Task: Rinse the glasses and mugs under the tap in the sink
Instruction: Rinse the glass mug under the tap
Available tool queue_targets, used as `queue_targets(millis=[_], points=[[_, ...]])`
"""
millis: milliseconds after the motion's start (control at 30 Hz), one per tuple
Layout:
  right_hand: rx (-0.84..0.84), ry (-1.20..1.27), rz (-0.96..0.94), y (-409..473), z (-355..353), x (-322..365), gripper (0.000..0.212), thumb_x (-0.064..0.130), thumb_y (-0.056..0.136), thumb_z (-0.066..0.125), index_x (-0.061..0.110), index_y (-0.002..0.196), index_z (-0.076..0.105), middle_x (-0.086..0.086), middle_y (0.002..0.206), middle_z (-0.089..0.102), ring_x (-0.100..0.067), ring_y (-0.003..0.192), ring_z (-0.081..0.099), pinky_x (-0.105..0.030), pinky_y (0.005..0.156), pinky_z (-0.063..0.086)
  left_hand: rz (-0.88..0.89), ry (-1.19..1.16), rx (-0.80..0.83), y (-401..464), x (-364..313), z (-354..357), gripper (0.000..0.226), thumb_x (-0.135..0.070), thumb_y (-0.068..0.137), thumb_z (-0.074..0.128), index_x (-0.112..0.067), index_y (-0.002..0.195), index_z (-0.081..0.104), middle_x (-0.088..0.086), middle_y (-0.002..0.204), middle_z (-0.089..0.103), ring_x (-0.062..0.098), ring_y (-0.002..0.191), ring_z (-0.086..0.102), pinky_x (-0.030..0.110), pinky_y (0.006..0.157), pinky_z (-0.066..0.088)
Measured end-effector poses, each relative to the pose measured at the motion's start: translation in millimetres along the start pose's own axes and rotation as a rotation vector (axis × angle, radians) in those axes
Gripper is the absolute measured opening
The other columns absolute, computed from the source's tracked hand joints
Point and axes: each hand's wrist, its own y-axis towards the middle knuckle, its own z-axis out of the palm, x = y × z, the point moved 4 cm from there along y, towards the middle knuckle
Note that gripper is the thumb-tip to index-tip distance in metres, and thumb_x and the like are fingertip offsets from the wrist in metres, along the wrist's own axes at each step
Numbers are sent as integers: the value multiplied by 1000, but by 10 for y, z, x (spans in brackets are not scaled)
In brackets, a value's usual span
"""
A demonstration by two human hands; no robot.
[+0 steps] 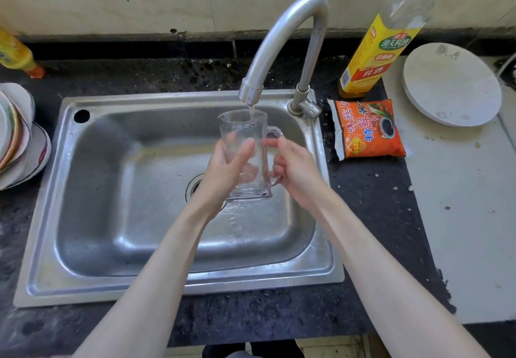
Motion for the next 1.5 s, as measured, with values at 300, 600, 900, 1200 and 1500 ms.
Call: queue_targets(millis=[300,600,900,1200,1500], points=[[-135,-372,-241,-123,248,119,48,27,102,21,21,149,10,1,154,11,-10,139,17,-20,108,15,145,137,-209,34,-171,58,93,-68,65,57,-21,138,23,1,125,57,27,111,58,45,96,46],[-29,-171,-168,-45,286,89,63,56,96,13,19,141,38,4,145,39,-7,130,34,-25,96,38,218,139,-92,-75,-151,171,56,-36,99,25,-22,147,-1,-23,144,18,2,138,20,19,114,19],[109,-91,-255,-84,274,33,65,74,72,40,28,109,66,6,116,65,-6,114,56,-32,96,44,310,136,-35,18,-339,147,56,-26,100,27,-12,148,2,0,156,14,9,141,21,27,115,23],[266,20,-130,-33,182,-14,75,71,58,67,25,117,59,-9,111,67,-26,96,64,-48,89,45,242,78,36,-89,-319,110,56,-18,100,33,-19,147,3,-18,140,16,-15,125,22,1,100,24],[656,-17,108,54,20,275,96,75,61,61,12,132,47,-14,109,64,-32,94,64,-52,88,48,443,601,155,-51,-920,-288,22,-17,75,74,-18,90,59,-8,96,62,8,96,57,20,92,41]])
